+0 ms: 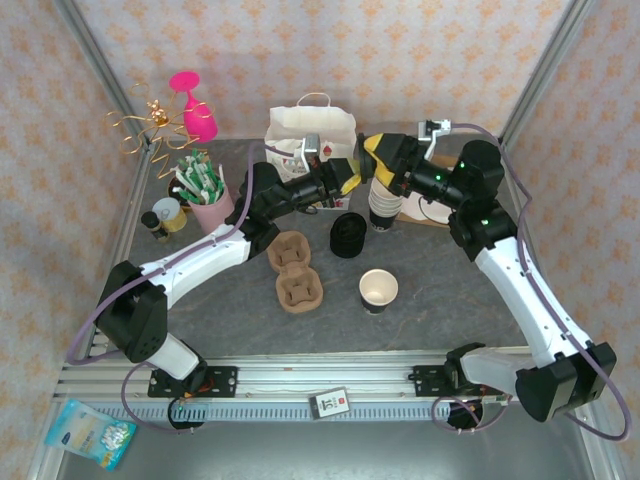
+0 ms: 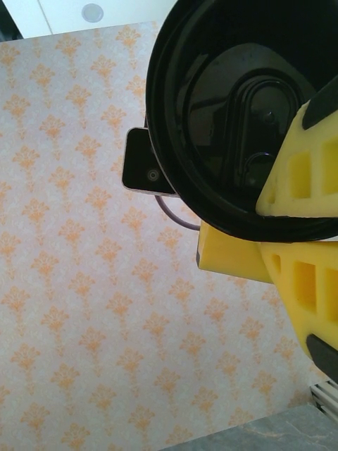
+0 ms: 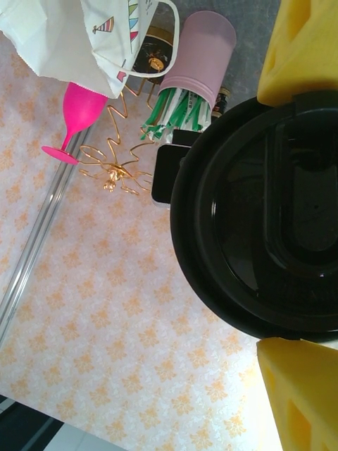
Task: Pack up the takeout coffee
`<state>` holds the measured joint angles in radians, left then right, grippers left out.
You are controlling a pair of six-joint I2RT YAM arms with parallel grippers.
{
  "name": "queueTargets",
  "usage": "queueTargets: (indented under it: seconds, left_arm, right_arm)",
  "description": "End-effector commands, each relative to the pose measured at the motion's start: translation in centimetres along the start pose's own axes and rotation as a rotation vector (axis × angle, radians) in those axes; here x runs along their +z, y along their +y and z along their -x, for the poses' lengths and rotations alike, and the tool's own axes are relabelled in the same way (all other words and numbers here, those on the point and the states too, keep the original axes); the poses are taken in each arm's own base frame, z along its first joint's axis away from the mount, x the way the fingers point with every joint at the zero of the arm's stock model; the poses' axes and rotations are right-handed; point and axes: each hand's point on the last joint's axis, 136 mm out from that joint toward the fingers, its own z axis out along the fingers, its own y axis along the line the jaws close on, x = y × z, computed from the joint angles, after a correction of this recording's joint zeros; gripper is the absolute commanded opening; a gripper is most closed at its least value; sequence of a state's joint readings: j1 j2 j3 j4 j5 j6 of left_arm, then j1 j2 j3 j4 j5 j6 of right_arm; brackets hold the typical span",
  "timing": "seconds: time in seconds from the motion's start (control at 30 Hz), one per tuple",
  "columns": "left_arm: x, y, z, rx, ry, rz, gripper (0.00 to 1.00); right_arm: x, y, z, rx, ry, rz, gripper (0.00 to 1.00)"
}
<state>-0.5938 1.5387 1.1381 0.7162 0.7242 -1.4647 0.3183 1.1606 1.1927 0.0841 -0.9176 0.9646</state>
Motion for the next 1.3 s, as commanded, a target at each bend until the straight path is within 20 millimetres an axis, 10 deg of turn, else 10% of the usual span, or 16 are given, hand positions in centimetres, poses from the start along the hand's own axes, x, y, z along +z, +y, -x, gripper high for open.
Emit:
queueTargets:
  seconds: [0.0, 0.63, 0.97, 1.27]
  left_arm:
    - [0.4, -2.1, 0.1, 0.048, -0.002, -0.037, 0.13]
    - [0.5, -1.3, 0.3, 0.065, -0.009, 0.006, 0.14]
    - [0.1, -0.8, 0.7, 0.086, -0.029, 0.05, 0.32]
    - [-3.8, 2.0, 2.5, 0.18, -0.144, 0.246, 0.36]
  right_arm:
    - [-0.1, 1.5, 0.0, -0.059, 0.015, 0.023, 0.83]
    - [-0.1, 1.6, 0.2, -0.068, 0.002, 0.018, 0.73]
    - [-0.4, 1.5, 0.6, -0.086, -0.026, -0.011, 0.72]
    - [-1.6, -2.8, 1.1, -0.142, -0.073, -0.273, 0.72]
